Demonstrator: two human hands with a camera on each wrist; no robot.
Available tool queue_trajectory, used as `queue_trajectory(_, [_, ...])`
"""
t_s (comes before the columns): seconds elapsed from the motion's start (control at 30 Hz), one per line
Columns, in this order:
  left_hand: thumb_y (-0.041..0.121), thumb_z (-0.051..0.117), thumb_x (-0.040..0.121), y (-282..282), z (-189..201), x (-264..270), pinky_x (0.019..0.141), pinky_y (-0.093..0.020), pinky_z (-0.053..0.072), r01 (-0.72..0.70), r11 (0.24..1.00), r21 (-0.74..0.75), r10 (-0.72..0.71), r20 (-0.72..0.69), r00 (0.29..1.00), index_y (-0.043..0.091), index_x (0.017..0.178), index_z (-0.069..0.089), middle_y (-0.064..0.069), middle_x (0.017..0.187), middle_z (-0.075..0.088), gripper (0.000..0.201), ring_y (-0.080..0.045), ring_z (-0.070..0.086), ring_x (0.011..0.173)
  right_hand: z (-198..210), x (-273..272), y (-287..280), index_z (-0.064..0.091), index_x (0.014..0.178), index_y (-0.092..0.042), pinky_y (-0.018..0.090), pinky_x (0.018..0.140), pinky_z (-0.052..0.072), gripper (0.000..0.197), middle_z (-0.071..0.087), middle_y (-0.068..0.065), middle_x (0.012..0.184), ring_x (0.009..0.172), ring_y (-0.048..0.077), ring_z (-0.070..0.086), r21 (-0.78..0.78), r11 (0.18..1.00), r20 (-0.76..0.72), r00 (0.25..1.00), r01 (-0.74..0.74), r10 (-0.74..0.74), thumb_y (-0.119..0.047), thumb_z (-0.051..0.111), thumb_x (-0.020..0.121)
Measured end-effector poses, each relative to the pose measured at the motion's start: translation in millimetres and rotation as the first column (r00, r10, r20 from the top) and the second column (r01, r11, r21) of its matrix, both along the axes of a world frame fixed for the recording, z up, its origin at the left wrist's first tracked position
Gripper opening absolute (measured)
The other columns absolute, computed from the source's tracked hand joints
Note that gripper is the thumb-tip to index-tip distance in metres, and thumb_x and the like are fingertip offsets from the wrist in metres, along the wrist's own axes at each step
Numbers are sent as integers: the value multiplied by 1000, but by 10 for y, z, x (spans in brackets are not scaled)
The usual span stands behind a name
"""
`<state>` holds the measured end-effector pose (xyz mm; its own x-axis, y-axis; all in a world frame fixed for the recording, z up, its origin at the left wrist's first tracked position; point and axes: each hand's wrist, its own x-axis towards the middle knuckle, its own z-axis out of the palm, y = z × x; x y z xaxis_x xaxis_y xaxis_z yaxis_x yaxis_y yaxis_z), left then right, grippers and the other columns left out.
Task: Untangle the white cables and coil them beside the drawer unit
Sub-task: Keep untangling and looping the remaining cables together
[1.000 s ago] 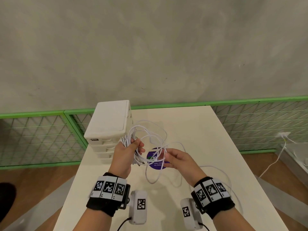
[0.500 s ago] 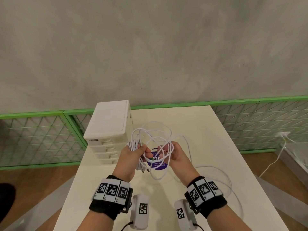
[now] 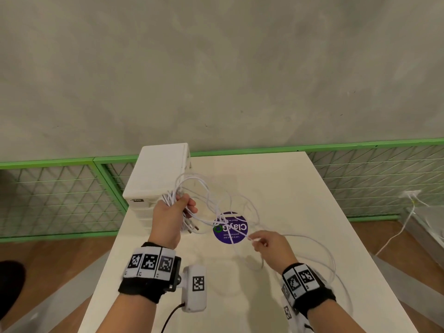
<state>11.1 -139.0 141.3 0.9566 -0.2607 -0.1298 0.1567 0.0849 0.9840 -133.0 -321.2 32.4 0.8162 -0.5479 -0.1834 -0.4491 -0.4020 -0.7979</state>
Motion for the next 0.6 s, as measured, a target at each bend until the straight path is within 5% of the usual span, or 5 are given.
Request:
queue_trajectory(0.13, [1, 50, 94, 99, 1, 82, 47, -20, 46, -103, 991, -90, 100, -41, 994, 4, 74, 57, 4, 47, 61, 21, -5, 56, 42, -390, -342, -342, 64, 109, -17, 23, 86, 42, 24, 65, 5, 116, 108, 23, 59, -226, 973, -375, 917, 47, -131, -14, 51, 89])
queue_trajectory(0.27, [0, 50, 94, 94, 9, 71, 48, -21, 42, -17, 999, -29, 17, -6, 1000, 4, 70, 59, 3, 46, 60, 26, -6, 55, 42, -463, -493, -478, 55, 120, -16, 24, 92, 42, 29, 58, 7, 126, 114, 22, 55, -231, 973, -538, 832, 9, -136, -21, 49, 92])
queue_trajectory(0.33, [0, 50, 94, 12, -11, -2, 48, -21, 42, 31, 999, -9, -31, 8, 999, 4, 68, 58, 3, 47, 60, 27, -6, 54, 43, -364, -370, -406, 49, 128, -19, 27, 94, 42, 42, 53, 7, 129, 115, 22, 54, -235, 972, -450, 886, 3, -111, -26, 57, 88])
queue_trajectory(0.43, [0, 50, 94, -93, -8, -88, 46, -20, 43, 93, 995, -33, -93, 2, 996, 4, 71, 56, 3, 50, 60, 24, -7, 54, 44, -26, -108, -168, 55, 125, -22, 24, 91, 41, 46, 53, -3, 120, 107, 13, 55, -205, 978, -17, 999, 25, -29, -27, 69, 81])
queue_trajectory(0.6, [-1, 50, 94, -185, 33, -181, 47, -21, 43, 142, 989, -38, -142, 1, 990, 10, 65, 58, -1, 55, 61, 32, -9, 53, 45, 444, 207, 213, 61, 122, -21, 13, 96, 40, 40, 61, -13, 121, 111, 0, 56, 190, 930, 257, 930, -315, 263, -13, 68, 84])
